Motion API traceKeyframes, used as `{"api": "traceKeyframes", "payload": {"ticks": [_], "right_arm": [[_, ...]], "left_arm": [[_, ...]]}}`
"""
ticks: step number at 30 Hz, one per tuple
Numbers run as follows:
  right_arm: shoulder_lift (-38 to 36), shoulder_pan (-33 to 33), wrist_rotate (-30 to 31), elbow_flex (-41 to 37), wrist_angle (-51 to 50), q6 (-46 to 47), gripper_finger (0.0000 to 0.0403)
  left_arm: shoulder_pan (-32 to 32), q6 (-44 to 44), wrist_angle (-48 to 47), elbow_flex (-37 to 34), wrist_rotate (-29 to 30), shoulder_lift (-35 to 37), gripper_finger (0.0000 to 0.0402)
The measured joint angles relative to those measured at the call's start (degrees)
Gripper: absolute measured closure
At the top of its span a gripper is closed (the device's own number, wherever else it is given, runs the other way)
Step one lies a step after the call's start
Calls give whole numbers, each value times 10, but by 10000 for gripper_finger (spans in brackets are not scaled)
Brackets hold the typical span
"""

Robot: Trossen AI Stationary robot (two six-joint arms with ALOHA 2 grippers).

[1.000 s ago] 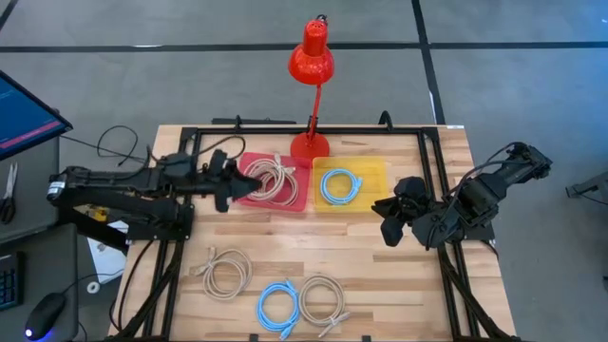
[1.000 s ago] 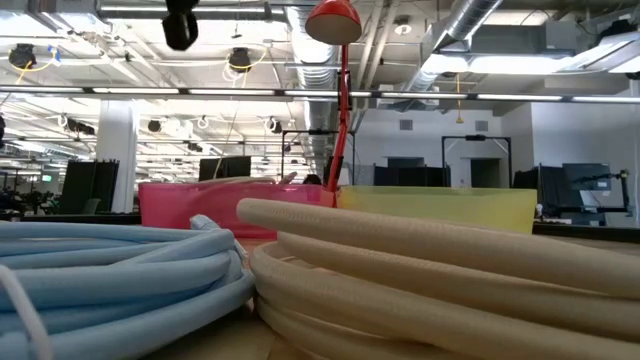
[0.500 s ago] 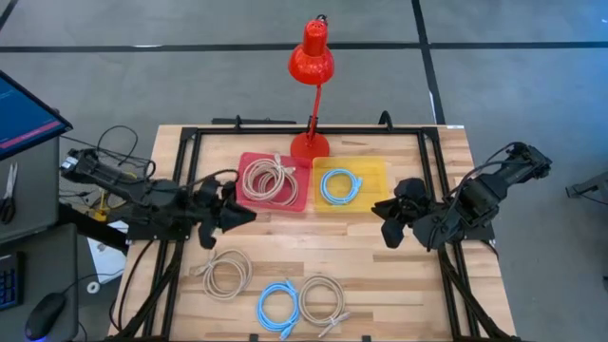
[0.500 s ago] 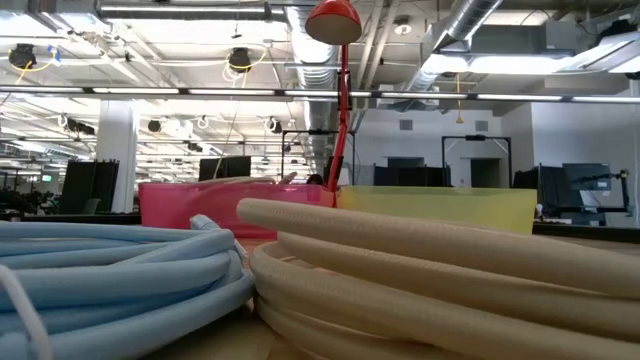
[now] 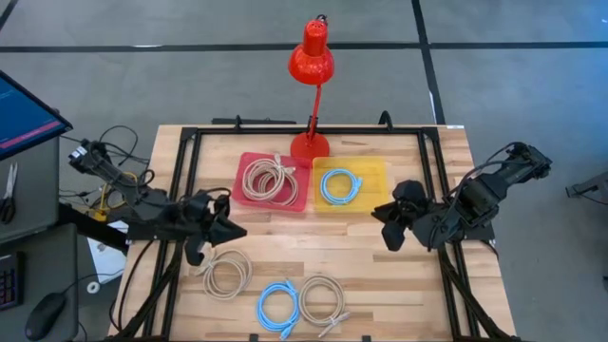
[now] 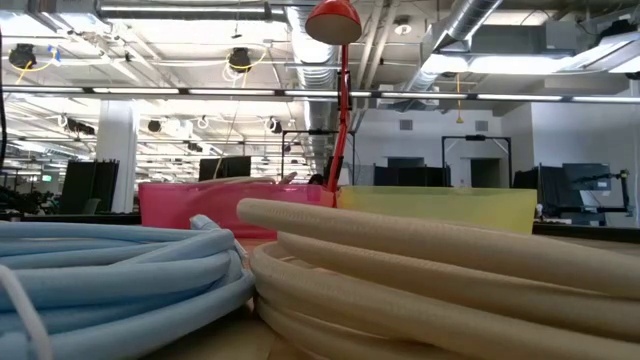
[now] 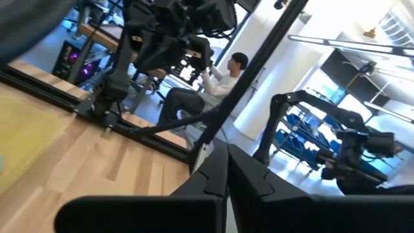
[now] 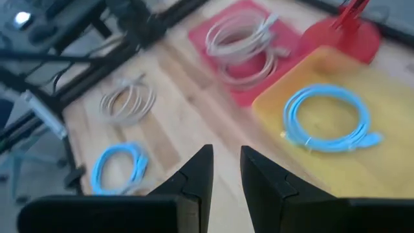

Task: Sort HDMI cables
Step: Put the brown HDMI cable into the red bin

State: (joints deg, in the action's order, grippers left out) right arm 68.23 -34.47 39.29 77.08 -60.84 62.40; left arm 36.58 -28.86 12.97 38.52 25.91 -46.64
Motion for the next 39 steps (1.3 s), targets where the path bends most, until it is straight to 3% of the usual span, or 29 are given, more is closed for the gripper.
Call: {"api": "traceKeyframes", "payload": {"ticks": [8, 22, 31, 35, 39], "right_arm": [[0, 5, -79, 0, 3, -58, 332], [12, 16, -93, 1, 130, -159, 332], [54, 6, -99, 4, 130, -78, 366], [95, 3, -100, 31, 128, -65, 397], [143, 5, -103, 79, 124, -64, 392]], "left_arm": [[4, -1, 4, 0, -6, 1, 395], [-2, -1, 8, 0, -7, 1, 395], [-2, 46, 8, 0, 13, 1, 396], [-2, 51, 6, 0, 15, 2, 396], [-2, 51, -23, 0, 15, 2, 396]]}}
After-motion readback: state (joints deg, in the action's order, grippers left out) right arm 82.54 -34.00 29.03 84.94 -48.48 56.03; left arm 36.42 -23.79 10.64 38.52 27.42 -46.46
